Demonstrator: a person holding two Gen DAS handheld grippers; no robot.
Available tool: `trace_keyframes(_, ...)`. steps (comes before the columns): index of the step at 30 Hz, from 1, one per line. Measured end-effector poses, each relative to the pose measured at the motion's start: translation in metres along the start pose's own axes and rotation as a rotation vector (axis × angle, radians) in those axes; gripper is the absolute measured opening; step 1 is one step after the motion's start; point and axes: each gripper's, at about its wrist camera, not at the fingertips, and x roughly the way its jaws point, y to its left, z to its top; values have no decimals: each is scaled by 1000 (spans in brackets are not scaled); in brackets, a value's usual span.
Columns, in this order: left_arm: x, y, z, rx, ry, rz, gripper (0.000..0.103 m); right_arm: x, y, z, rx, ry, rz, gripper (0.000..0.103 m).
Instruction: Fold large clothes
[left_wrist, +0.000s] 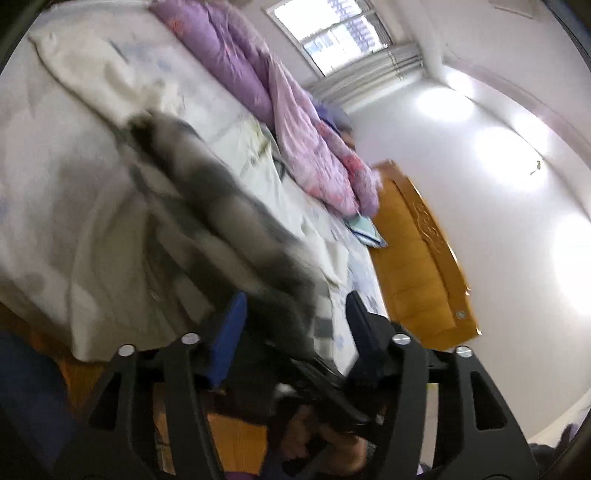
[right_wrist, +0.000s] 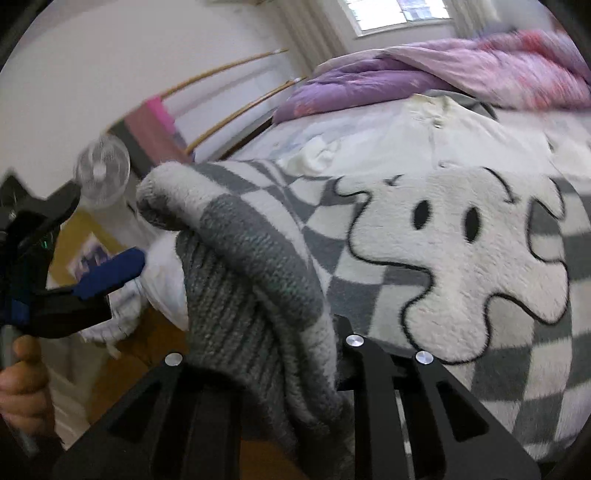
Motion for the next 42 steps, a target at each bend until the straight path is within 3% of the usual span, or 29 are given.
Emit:
trace_keyframes(2,1,1,6,27,-30,113,62,-14,-9,2,54,-23,15,15)
trace_keyframes(6,33,12,16,23,-18,277,62,-43,-30,-1,192,-53,60,15)
trace_keyframes(7,50,8,17,51,-5,354,62,-49,-34,-2,220,-60,69,15)
trace_keyframes(8,60,4,17,74,-3,359,62,-59,-37,-4,248,-73,78,15)
trace_keyframes(12,98,-31,11,169,10,316,62,-97,-52,-8,322,-139,77,15)
trace_keyframes(18,168,-103,-4,391,62,215,63,-153,-86,-19,459,-253,59,14)
trace_keyframes(26,258,-167,-37,484,209,81,63,-208,-142,-42,621,-352,-67,14)
trace_keyframes(29,272,-168,-45,495,240,57,64,-209,-172,-54,685,-338,-139,14)
trace_keyframes(32,278,-162,-58,489,282,43,63,-204,-200,-70,779,-302,-127,14)
trace_keyframes(38,263,-168,-67,476,263,16,63,-207,-205,-62,753,-299,-146,14)
trace_keyframes(40,273,-163,-62,482,286,88,61,-206,-211,-67,766,-282,-147,14)
trace_keyframes(42,288,-154,-56,476,328,106,56,-197,-218,-64,755,-247,-168,15)
